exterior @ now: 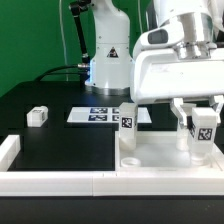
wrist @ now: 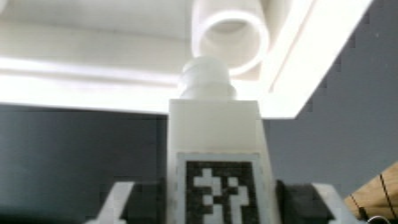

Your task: Assemble square table

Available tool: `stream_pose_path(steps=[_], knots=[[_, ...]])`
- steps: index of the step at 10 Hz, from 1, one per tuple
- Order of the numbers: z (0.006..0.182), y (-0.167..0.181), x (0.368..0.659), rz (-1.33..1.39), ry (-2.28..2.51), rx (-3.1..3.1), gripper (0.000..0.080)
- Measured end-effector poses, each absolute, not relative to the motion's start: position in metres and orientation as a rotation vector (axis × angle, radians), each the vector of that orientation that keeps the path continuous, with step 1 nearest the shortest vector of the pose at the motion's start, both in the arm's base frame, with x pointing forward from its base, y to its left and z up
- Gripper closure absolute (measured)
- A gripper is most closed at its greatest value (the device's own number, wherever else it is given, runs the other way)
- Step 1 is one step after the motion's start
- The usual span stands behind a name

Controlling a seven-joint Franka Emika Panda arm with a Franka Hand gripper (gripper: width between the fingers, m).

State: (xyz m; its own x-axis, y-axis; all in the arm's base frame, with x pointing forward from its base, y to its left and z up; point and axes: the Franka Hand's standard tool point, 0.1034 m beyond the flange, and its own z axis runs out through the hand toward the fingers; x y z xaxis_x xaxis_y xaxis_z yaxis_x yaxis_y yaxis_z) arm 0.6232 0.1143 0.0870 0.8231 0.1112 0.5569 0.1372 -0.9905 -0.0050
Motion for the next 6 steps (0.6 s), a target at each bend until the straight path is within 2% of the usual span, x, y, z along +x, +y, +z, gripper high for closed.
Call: stream_pose_path(steps=[4,6], knots=[[0.088,0.126,0.619,-0.903,-0.230,-2.949,0.0509],[0.097,0.128,0.617,-0.828,-0.231,-2.955,0.0509]])
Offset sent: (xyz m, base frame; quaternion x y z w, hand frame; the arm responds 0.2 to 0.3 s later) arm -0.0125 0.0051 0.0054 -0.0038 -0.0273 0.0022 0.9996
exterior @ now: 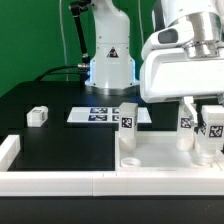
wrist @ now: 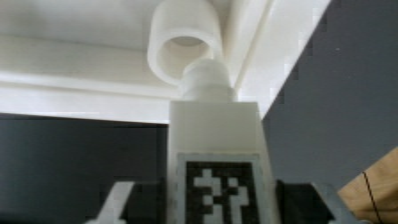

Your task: Assemble square table

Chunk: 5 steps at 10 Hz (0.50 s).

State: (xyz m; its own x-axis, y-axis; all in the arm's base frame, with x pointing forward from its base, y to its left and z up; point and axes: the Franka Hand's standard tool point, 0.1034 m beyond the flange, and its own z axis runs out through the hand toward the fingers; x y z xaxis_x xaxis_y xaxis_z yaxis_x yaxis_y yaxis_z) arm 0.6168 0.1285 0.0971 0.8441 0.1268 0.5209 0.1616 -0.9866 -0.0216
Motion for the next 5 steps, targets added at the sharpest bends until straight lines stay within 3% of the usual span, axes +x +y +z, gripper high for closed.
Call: stream_pose_path(steps=[5], knots=[[0.0900,0.1203,0.6143,-0.811,-0.216,-2.965,0.0509]])
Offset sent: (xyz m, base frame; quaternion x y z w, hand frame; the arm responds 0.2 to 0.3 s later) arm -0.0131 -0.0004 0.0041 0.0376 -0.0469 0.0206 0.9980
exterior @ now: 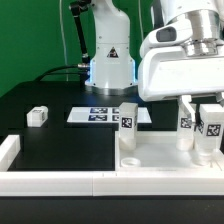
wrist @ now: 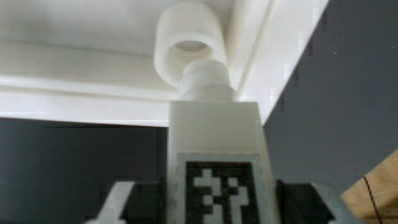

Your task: Assemble square table

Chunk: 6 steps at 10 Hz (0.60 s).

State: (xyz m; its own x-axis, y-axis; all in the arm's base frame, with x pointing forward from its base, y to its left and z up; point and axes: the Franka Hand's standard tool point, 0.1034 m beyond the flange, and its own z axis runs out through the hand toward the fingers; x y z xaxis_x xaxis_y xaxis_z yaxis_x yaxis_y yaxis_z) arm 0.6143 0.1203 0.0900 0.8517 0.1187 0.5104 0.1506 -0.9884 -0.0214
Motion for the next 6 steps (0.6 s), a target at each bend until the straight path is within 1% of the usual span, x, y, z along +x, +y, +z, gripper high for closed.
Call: stream_pose_path(steps=[2,4,6], knots=[[0.0783,0.1163,0.6128,-0.814,-0.208,-2.972,0.0509],[0.0742,0.1158,0.6135,-0.819,-0.206,-2.973,0.0509],[0.0739,0.1135,0.6190,-0.928,-0.197,-2.957,0.0509]])
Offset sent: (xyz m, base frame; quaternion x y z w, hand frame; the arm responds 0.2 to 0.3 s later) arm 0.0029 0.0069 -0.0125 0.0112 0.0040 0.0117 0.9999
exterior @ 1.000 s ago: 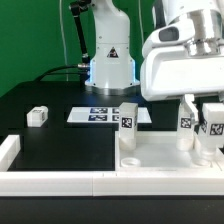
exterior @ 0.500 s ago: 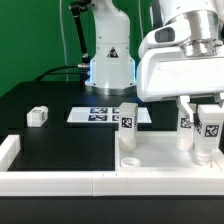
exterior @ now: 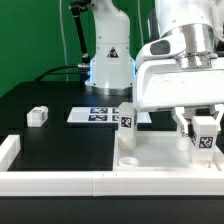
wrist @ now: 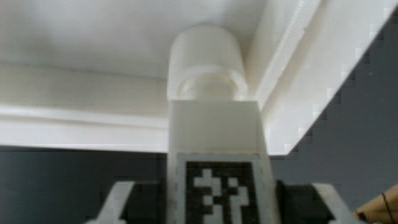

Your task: Assemble square table

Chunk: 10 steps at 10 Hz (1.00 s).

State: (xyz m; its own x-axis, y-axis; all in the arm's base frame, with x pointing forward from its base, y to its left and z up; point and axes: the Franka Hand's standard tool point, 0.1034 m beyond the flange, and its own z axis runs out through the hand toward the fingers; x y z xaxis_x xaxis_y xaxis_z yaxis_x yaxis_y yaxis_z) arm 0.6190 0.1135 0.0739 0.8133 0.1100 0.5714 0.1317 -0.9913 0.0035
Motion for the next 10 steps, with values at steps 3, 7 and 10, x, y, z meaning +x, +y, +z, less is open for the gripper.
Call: stream_pose_path(steps=[3,7,10], knots=[[0.0742,0.1142,0.6207,-0.921,-0.196,-2.955,0.0508],[0.0729,0.1143,0.6201,-0.915,-0.196,-2.957,0.0192],[0.0727,0.1143,0.6200,-0.915,-0.196,-2.957,0.0152]])
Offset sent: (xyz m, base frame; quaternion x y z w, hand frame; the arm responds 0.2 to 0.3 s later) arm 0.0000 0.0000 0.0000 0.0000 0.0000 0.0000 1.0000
